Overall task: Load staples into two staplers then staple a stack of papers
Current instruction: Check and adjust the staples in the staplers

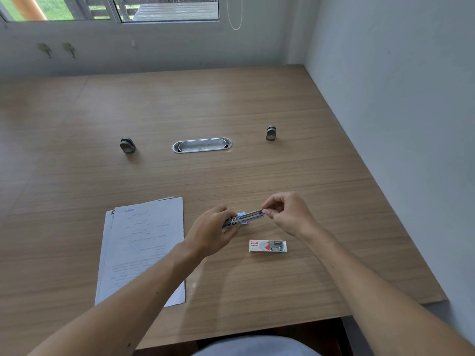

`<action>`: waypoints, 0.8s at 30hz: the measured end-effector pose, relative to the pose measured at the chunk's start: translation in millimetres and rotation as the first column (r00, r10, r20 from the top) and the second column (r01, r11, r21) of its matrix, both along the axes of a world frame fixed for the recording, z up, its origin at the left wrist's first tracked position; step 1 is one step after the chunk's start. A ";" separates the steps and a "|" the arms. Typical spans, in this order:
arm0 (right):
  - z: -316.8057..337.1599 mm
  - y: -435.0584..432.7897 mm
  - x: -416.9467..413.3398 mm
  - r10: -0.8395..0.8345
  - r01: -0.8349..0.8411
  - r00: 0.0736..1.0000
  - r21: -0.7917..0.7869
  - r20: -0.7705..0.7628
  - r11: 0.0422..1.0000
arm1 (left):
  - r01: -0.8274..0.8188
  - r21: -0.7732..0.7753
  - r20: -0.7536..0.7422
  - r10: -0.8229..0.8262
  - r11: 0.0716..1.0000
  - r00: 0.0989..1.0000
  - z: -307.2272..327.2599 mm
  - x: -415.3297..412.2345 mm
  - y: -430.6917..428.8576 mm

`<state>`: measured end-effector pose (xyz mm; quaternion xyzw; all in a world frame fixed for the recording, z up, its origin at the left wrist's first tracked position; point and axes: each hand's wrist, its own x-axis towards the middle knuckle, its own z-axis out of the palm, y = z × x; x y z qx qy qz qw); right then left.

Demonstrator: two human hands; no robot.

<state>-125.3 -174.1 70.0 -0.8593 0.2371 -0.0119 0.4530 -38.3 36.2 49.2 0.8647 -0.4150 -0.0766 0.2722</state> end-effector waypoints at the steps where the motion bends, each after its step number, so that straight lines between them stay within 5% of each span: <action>1: -0.5 0.1 0.1 0.011 -0.011 1.000 -0.015 -0.007 1.000 | 0.001 0.009 0.001 -0.001 1.000 1.000 -0.6 -0.5 0.4; 8: -0.9 1.0 2.5 0.002 -0.003 1.000 -0.018 -0.027 1.000 | 0.018 0.011 0.009 -0.019 1.000 1.000 0.1 -2.3 -0.5; 13: 0.9 -2.4 1.0 -0.190 0.176 0.981 0.239 0.036 0.955 | 0.011 -0.077 0.003 -0.011 0.997 1.000 5.0 1.6 -1.3; 16: -0.9 -5.4 -1.8 -0.204 0.209 0.978 0.294 -0.049 0.933 | 0.029 -0.125 0.011 -0.028 0.992 1.000 8.3 3.3 -1.9; 20: 0.5 -2.0 -3.3 -0.140 0.213 0.976 0.587 -0.167 0.781 | 0.059 -0.150 0.019 -0.057 0.987 0.998 10.8 4.7 -5.8; 24: 4.5 -0.2 -2.4 -0.258 0.280 0.956 0.707 -0.142 0.649 | 0.029 -0.200 0.047 -0.020 0.979 0.999 10.9 5.3 -6.7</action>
